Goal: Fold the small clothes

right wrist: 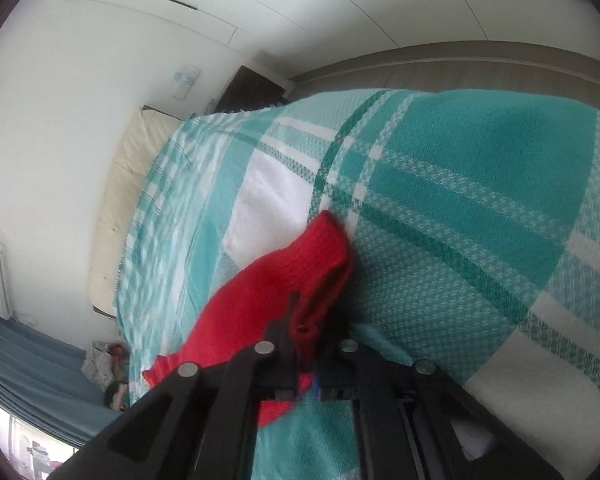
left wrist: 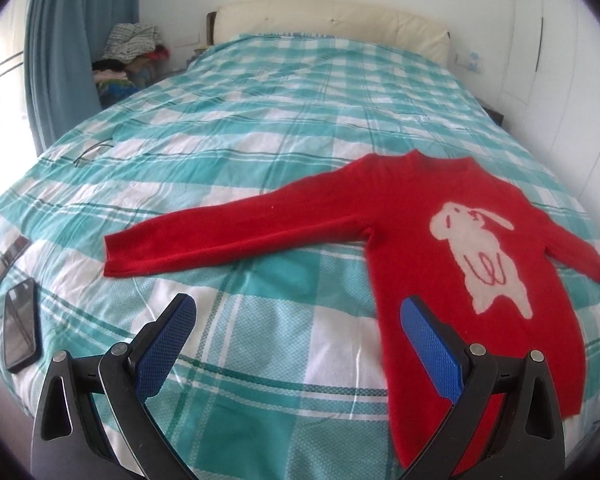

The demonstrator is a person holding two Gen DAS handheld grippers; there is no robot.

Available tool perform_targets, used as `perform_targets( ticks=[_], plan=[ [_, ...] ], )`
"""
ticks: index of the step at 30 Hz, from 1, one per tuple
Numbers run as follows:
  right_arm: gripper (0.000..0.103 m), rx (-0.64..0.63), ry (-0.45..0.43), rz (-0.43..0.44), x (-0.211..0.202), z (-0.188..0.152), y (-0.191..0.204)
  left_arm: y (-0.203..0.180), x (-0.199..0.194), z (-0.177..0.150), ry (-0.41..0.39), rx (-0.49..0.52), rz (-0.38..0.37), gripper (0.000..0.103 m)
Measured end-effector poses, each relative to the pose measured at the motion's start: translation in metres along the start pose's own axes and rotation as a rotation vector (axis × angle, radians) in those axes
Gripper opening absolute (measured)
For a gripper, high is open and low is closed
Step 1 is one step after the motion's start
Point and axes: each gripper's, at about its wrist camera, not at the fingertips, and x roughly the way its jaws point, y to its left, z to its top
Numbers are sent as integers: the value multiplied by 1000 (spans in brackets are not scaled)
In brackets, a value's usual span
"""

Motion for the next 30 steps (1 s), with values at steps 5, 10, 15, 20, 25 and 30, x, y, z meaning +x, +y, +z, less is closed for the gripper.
perform_targets(
  ticks=[5, 10, 15, 20, 25, 30],
  plan=[
    [4, -270, -14, 80, -29, -9, 128, 5, -5, -5, -20, -30, -11, 102],
    [4, -530, 65, 252, -22, -68, 277, 13, -7, -10, -20, -44, 10, 102],
    [4, -702, 225, 365, 23, -165, 368, 28, -18, -21, -28, -66, 39, 102],
    [4, -748, 383, 393, 87, -260, 391, 48, -18, -34, -8, -110, 67, 102],
    [60, -546, 713, 481, 146, -336, 359, 57, -10, -45, 29, -146, 74, 102],
    [62, -534, 700, 524, 98, -339, 304, 50, -2, -49, 65, -114, 69, 102]
  ],
)
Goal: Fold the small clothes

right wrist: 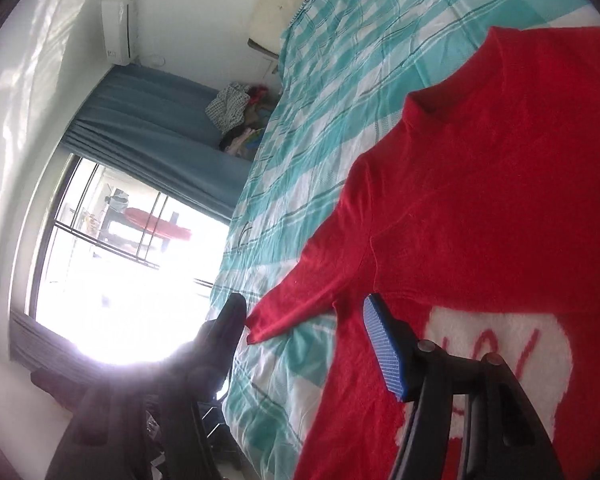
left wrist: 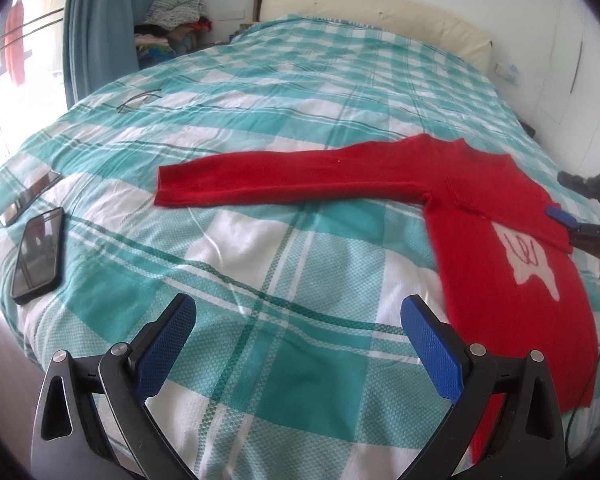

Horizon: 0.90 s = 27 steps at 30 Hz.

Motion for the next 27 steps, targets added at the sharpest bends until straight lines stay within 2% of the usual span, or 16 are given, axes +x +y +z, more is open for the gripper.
perform_targets(
  ticks=[2, 6, 8, 11, 15, 17, 21, 24, 27],
  plan=[
    [63, -100, -45, -166, -40, -17, -5, -6, 5, 1, 17, 17, -10, 102],
    [69, -294, -124, -582, -114, -53, -20, -28, 12, 9, 19, 37, -59, 102],
    [69, -330, -142, -716, -141, -67, -35, -41, 15, 14, 18, 38, -92, 102],
    [69, -330, -168, -859, -168, -79, -60, -56, 32, 19, 66, 17, -155, 102],
    [69, -353, -247, -945, -177, -90, -74, -60, 59, 18, 137, -20, -153, 102],
    [69, -347, -256, -950, -171, -93, -81, -52, 64, 25, 150, -31, -152, 102],
    [71, -322, -256, -945, -163, -99, -96, -4, 58, 62, 69, -28, -113, 102],
    [75, -313, -251, -923, -163, -97, -101, 65, 73, 91, 51, -168, -56, 102],
    [77, -315, -247, -922, -161, -97, -104, 136, 104, 98, 119, -388, -4, 101]
  ],
)
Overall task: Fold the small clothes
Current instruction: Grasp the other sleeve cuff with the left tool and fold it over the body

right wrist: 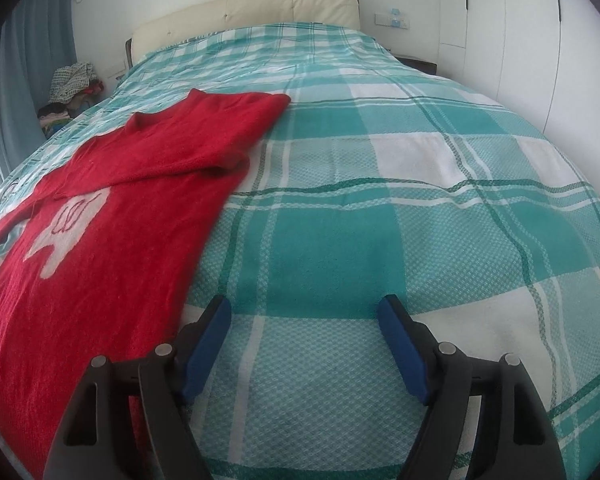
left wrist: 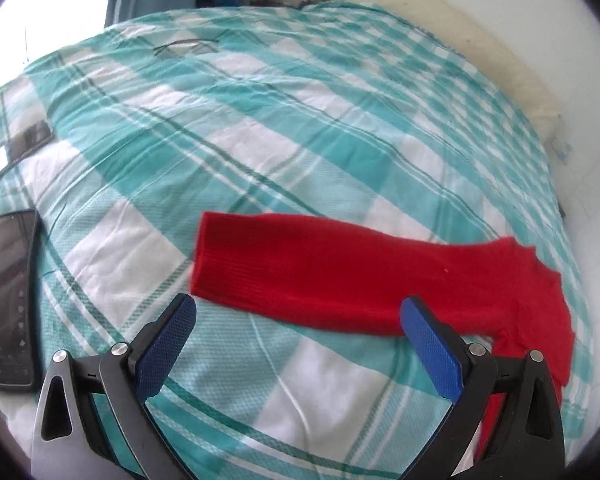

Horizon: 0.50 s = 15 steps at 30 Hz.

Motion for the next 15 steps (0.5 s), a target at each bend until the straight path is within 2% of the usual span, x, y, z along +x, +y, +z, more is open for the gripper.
perform_targets(
  ticks=[2, 3, 5, 7, 8, 9, 11, 15],
  plan=[
    [78, -6, -1, -7, -1, -2, 2, 25, 19, 7, 35, -65, 26, 100],
    [78, -7, -1, -8, -1, -2, 2, 31, 27, 8, 42, -71, 32, 95],
    [78, -7, -1, -7, -1, -2, 2, 33, 38, 7, 58, -64, 41, 85],
    [78, -8, 0, -8, -1, -3, 2, 27, 41, 4, 41, -31, 24, 81],
    [78, -9, 0, -10, -2, -3, 3, 24, 42, 4, 35, -11, 13, 70],
    [78, -10, 1, -12, -1, -3, 3, 21, 44, 4, 36, 3, 8, 41],
    [78, -12, 2, -14, 0, -3, 3, 20, 47, 7, 58, 8, 1, 6],
    [78, -8, 1, -8, -1, -3, 2, -7, 5, 16, -26, 81, -41, 5]
  ],
)
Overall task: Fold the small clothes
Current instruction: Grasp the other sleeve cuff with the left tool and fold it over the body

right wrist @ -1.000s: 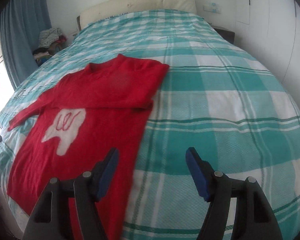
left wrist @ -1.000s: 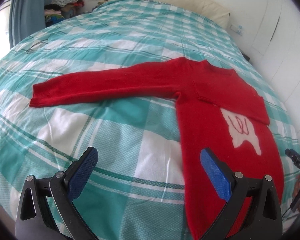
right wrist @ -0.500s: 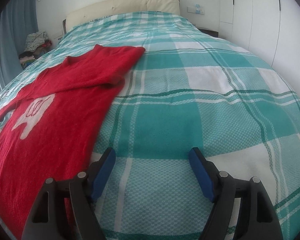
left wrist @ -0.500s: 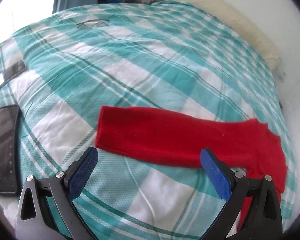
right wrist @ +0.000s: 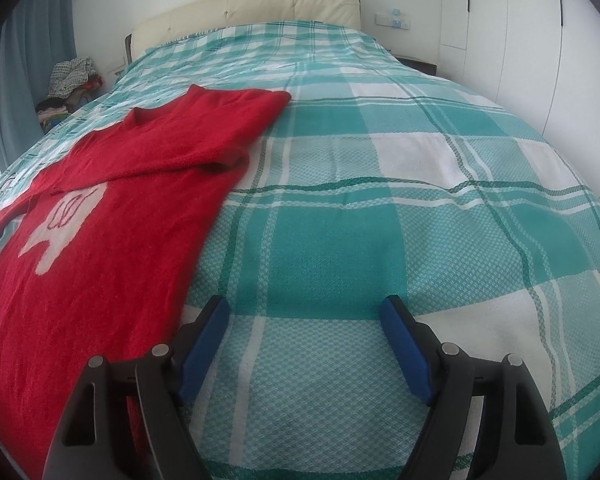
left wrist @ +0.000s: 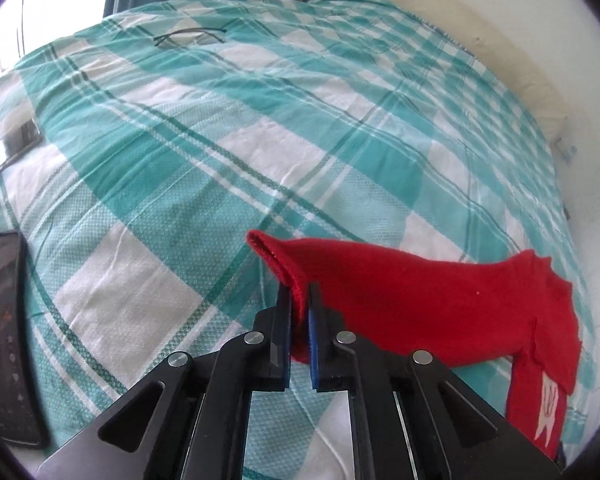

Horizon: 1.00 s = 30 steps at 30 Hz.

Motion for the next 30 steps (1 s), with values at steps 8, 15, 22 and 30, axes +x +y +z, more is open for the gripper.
perform_targets(
  ticks=[8, 15, 22, 30],
  plan=[
    [79, 4, 0, 9, 1, 0, -1, -199, -93, 35, -154, 335, -303, 5],
    [80, 11, -2, 20, 0, -2, -3, -388, -70, -18, -57, 624, -518, 5],
    [81, 25, -4, 43, 0, -2, -7, -451, 3, -111, 149, 774, -454, 80],
    [85, 39, -2, 83, -3, -1, -9, -335, -34, -109, 50, 816, -75, 101]
  ],
)
